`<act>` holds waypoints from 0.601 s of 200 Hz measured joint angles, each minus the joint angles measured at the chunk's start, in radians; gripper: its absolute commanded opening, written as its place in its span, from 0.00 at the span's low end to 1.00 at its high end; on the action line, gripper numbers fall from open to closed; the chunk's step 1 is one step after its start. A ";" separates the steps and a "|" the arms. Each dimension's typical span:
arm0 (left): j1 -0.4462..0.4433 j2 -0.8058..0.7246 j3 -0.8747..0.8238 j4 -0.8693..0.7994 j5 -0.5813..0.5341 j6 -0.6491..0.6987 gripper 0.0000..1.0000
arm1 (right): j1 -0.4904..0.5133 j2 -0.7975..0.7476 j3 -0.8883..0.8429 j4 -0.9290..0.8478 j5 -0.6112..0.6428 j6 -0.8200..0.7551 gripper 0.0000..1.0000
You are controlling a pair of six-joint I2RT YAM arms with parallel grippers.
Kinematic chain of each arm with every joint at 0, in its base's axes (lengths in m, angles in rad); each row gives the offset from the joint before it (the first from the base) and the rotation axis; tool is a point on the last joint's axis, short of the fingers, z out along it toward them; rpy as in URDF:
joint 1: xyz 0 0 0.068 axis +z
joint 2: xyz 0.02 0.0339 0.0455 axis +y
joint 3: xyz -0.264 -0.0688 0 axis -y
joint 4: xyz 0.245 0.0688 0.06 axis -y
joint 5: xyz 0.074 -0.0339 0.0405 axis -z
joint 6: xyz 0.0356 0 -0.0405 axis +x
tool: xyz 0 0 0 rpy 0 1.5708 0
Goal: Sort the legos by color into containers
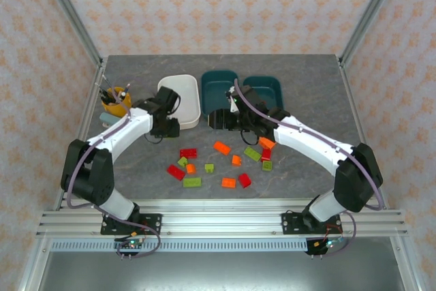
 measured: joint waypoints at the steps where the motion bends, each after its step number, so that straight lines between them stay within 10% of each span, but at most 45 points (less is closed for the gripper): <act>1: 0.000 0.000 0.005 -0.002 0.000 -0.001 0.29 | 0.000 0.000 0.001 0.002 0.001 0.000 0.70; 120: 0.082 0.665 0.727 -0.175 -0.039 -0.055 0.30 | -0.055 0.023 0.126 0.103 0.033 0.049 0.72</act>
